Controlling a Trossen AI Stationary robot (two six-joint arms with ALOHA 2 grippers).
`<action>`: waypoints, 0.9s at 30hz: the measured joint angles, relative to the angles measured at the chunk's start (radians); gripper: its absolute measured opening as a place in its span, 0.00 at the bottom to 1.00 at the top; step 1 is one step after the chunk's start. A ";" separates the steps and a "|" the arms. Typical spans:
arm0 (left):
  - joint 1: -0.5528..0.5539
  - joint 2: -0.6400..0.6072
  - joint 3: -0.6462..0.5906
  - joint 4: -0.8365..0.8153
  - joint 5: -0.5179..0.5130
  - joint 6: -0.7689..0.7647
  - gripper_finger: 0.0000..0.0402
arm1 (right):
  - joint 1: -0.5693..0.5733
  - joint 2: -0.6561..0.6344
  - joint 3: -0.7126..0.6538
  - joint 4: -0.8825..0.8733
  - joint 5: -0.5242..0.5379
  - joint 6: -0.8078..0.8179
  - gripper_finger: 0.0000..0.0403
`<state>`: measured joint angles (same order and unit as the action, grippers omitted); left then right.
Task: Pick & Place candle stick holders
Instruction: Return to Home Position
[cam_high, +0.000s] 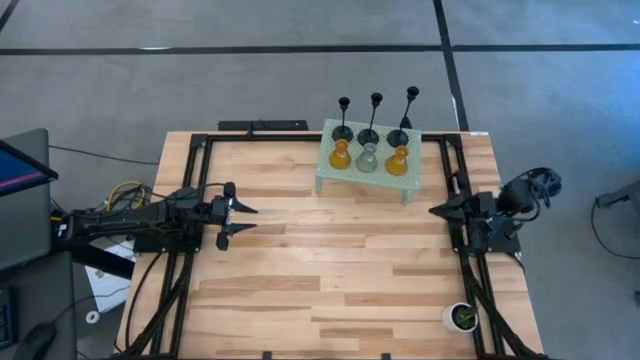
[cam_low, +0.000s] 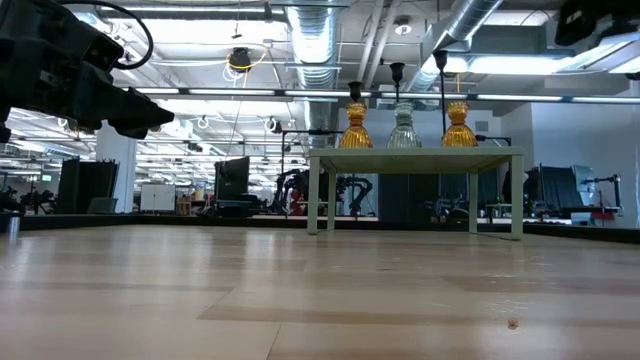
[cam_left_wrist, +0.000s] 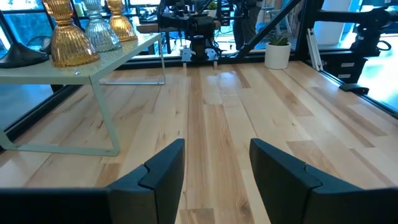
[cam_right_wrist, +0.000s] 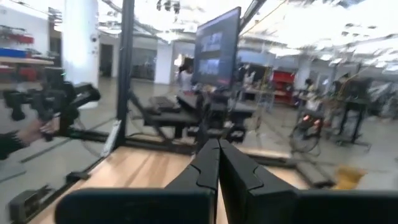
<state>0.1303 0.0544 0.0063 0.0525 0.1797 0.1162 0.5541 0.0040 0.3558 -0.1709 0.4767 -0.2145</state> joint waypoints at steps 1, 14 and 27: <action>0.000 0.000 0.000 0.000 0.000 0.005 0.45 | 0.000 0.000 -0.015 0.000 -0.006 0.020 0.00; 0.000 0.000 0.000 0.000 0.000 0.010 0.45 | 0.000 0.000 -0.098 -0.017 -0.116 0.242 0.00; 0.000 0.000 0.000 0.000 0.000 0.010 0.45 | 0.000 0.001 -0.100 -0.083 -0.060 0.394 0.00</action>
<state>0.1303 0.0544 0.0063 0.0525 0.1799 0.1265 0.5541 0.0048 0.2554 -0.2537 0.4168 0.1792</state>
